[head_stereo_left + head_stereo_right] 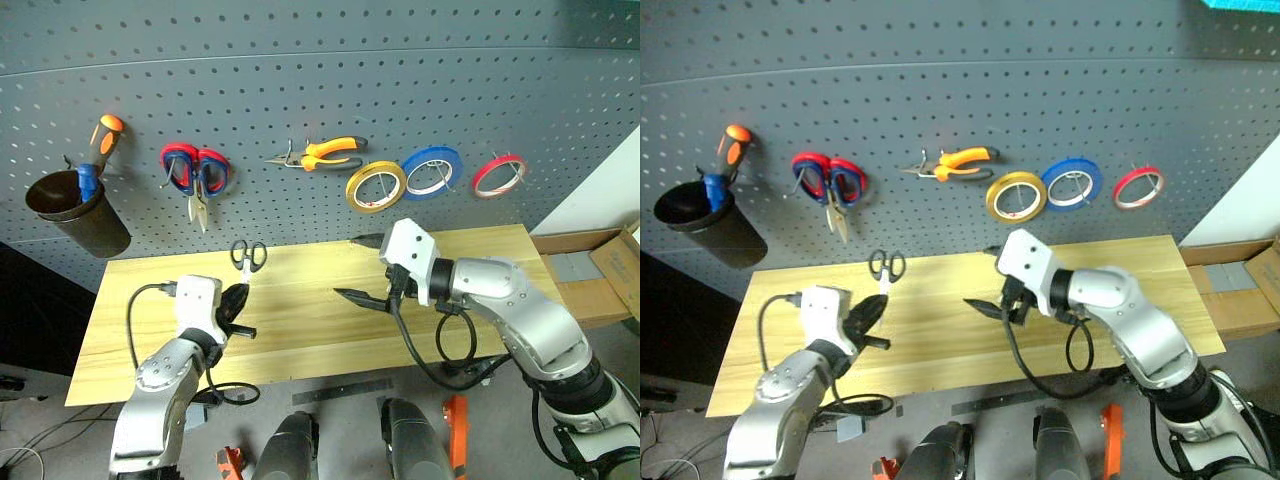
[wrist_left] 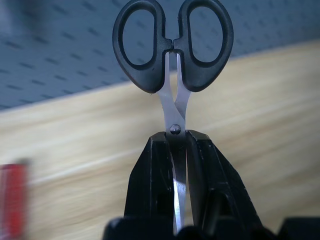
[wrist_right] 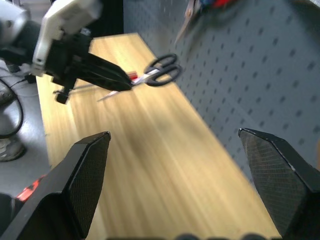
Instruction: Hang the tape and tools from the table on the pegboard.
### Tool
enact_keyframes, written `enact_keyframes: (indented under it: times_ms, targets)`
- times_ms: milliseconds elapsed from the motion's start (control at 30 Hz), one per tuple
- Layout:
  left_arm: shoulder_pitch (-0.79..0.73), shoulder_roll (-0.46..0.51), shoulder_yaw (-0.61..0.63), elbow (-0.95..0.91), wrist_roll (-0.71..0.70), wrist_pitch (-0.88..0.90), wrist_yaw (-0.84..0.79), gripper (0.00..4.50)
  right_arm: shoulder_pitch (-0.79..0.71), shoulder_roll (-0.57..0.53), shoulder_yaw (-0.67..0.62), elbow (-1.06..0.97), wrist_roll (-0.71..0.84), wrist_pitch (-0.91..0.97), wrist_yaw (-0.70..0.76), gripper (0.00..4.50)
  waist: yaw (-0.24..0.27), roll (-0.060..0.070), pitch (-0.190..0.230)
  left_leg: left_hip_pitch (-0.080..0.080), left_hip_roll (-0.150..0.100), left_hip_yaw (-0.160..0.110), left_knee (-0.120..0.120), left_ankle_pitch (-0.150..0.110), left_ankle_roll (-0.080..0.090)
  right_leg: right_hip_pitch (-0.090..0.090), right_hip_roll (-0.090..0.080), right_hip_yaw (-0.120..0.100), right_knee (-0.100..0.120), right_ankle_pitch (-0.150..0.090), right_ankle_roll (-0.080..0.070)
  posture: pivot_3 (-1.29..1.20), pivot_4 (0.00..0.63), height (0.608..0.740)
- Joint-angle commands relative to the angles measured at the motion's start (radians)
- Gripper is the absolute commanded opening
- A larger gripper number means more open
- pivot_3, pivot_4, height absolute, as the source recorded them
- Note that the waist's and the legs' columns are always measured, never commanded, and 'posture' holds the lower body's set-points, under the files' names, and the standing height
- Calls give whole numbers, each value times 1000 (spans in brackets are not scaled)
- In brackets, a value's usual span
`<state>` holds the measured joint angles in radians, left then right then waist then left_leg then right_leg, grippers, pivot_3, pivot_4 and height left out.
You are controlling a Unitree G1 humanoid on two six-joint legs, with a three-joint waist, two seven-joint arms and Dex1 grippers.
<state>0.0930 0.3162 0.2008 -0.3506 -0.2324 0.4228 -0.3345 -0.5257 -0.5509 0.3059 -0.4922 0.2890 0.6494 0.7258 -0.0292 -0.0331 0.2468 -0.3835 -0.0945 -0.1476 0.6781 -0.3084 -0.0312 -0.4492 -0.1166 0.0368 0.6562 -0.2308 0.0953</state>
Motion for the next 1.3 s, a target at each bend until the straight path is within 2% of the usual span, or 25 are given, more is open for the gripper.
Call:
enact_keyframes:
  times_ms: [33, 300, 600, 900, 1300]
  targets:
    - [37, -19, 54, -110, 17, -112, 49, 92, -11, -14, -48, -25, 40, -43, 58, 4250, 0, 0, 0, 0, 0, 0, 0, 0, 0, 0, 0, 0, 0, 0, 0, -41, 226, 740]
    - [53, -12, 58, -197, 52, -241, 67, 92, -30, -42, -58, 24, 35, -95, 135, 4250, 2, 0, 0, 0, 2, 0, 0, 0, 1, 5, 3, -1, -10, 5, 1, -21, 201, 740]
    - [6, -10, 82, -212, 104, -299, 123, 92, -52, -36, -46, 92, -4, -146, 164, 4250, 5, 0, -13, 0, 2, 0, 0, 0, 1, 4, 3, -1, -11, 6, 1, 1, 166, 740]
    - [-31, -20, 98, -244, 113, -272, 178, 92, -61, -31, -41, 116, -30, -165, 177, 4250, 8, -2, -29, 1, 2, 1, 1, 0, 1, 5, 4, 0, -11, 7, 1, 3, 159, 740]
    - [-53, -13, 106, -179, 90, -196, 181, 92, -61, -31, -38, 107, -45, -155, 183, 4250, 7, -1, -36, 2, 2, 2, 1, 0, 1, 5, 5, 1, -11, 7, 1, -13, 172, 740]
